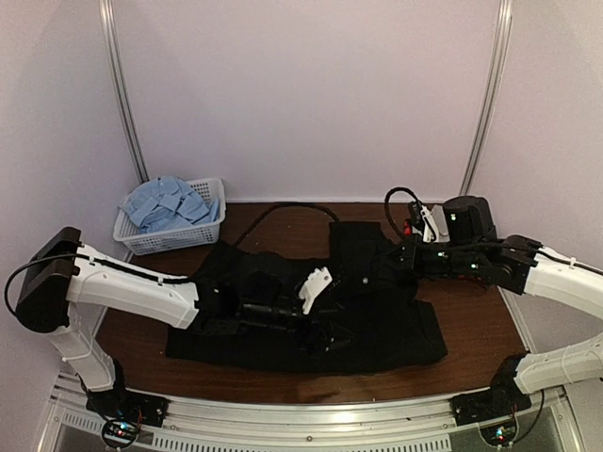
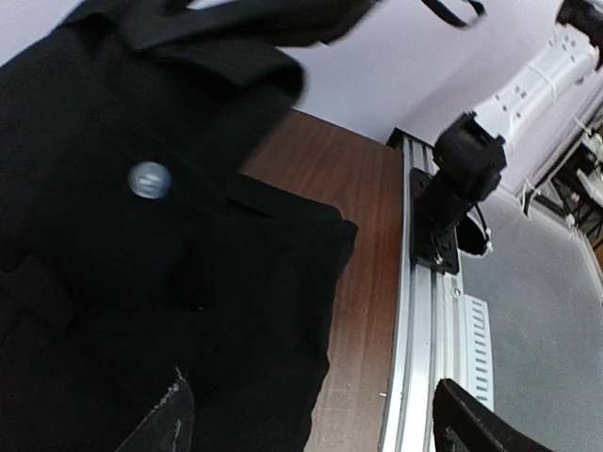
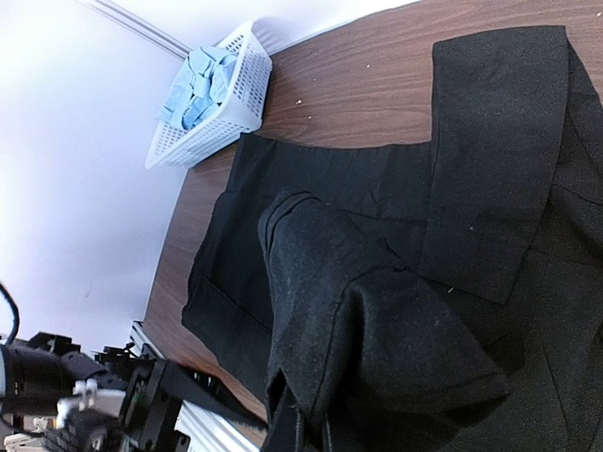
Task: Fold and stack the long sleeve shirts
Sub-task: Adjust the sleeve of the 1/3-folded shirt.
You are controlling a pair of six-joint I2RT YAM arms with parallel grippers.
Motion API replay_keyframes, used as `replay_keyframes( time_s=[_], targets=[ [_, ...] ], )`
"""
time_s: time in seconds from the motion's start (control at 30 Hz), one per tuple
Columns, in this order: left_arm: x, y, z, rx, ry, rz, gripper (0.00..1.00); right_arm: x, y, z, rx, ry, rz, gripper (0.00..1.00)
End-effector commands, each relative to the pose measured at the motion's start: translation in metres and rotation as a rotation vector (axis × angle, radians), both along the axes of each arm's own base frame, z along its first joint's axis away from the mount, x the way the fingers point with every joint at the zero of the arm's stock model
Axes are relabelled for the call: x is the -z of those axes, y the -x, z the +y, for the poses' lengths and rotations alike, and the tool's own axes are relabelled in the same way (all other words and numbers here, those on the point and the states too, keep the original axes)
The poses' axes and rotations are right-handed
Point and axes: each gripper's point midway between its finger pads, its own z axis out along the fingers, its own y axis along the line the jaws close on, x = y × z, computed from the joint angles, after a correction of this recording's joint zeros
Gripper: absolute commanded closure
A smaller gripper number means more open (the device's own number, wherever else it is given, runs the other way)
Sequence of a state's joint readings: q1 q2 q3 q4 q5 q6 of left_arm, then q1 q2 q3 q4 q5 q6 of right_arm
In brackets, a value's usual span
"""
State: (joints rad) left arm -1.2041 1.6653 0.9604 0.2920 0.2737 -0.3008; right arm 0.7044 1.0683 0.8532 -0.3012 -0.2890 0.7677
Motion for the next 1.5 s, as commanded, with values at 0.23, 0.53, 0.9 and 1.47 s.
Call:
replay_keyframes(
  time_s=[0.23, 0.53, 0.9, 1.47],
  targets=[
    [-0.017, -0.063, 0.028, -0.112, 0.181, 0.402, 0.12, -0.024, 0.009, 0.027, -0.056, -0.155, -0.053, 1.00],
    [-0.031, -0.053, 0.014, 0.049, 0.264, 0.477, 0.16, -0.022, 0.013, 0.032, -0.073, -0.176, -0.055, 1.00],
    [-0.039, -0.058, 0.002, 0.122, 0.356, 0.513, 0.34, -0.025, 0.021, 0.035, -0.087, -0.198, -0.060, 1.00],
    [-0.049, -0.066, 0.016, 0.105, 0.341, 0.487, 1.00, 0.002, 0.023, 0.025, -0.063, -0.125, -0.034, 1.00]
  ],
)
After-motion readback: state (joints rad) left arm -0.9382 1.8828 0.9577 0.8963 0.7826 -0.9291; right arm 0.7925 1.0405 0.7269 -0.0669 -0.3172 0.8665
